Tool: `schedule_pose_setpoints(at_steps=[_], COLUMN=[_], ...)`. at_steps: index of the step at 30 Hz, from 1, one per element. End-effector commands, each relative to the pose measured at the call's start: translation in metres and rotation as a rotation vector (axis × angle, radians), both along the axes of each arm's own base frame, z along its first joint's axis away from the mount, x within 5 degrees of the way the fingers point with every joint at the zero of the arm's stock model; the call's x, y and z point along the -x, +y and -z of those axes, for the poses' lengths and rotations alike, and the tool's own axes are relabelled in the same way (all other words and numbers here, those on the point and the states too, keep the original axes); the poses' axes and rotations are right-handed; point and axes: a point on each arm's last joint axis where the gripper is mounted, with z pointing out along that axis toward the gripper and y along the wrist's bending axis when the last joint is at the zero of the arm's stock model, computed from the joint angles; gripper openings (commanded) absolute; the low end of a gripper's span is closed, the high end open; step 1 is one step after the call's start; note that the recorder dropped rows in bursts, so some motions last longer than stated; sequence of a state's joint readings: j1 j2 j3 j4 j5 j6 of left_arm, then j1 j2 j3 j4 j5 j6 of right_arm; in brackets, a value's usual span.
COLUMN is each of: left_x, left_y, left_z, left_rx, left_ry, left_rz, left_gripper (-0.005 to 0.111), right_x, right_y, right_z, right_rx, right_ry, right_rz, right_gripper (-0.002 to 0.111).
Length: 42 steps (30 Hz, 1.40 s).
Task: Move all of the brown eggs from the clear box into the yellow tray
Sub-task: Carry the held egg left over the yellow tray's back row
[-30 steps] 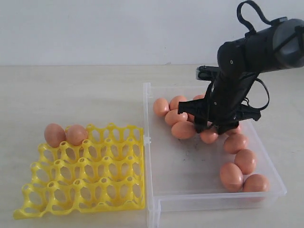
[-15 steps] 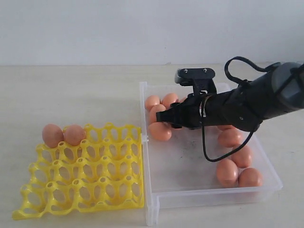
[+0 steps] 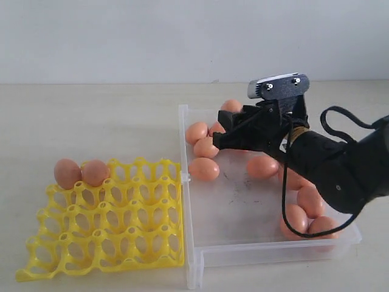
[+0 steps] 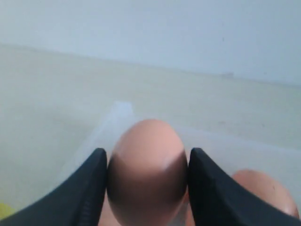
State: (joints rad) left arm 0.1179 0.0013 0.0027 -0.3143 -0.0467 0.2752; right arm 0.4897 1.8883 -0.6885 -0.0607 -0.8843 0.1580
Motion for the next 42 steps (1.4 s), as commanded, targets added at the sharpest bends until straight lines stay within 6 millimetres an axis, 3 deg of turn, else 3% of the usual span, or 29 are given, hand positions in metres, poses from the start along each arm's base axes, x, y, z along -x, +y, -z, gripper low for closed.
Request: schedule_pose_setpoints(at_steps=[1, 11, 25, 33, 39, 42], left_x=[0.000, 0.000, 0.000, 0.000, 0.000, 0.000], left_y=[0.000, 0.000, 0.000, 0.000, 0.000, 0.000], left_z=[-0.001, -0.001, -0.001, -0.001, -0.001, -0.001], left_rx=[0.000, 0.000, 0.000, 0.000, 0.000, 0.000], left_ry=[-0.009, -0.009, -0.009, -0.009, -0.009, -0.009], left_rz=[-0.003, -0.003, -0.003, -0.003, -0.003, -0.003], left_gripper=[0.004, 0.004, 0.004, 0.004, 0.004, 0.004], right_x=[0.014, 0.024, 0.024, 0.021, 0.009, 0.001], right_y=[0.006, 0.043, 0.062, 0.106, 0.120, 0.123], right_z=[-0.019, -0.040, 0.004, 0.006, -0.011, -0.001], right_rx=[-0.159, -0.239, 0.048, 0.327, 0.205, 0.166], right_ry=[-0.175, -0.181, -0.225, -0.288, -0.287, -0.227], right_rz=[-0.130, -0.579, -0.815, -0.870, -0.787, -0.750], right_gripper=[0.000, 0.000, 0.000, 0.000, 0.000, 0.000])
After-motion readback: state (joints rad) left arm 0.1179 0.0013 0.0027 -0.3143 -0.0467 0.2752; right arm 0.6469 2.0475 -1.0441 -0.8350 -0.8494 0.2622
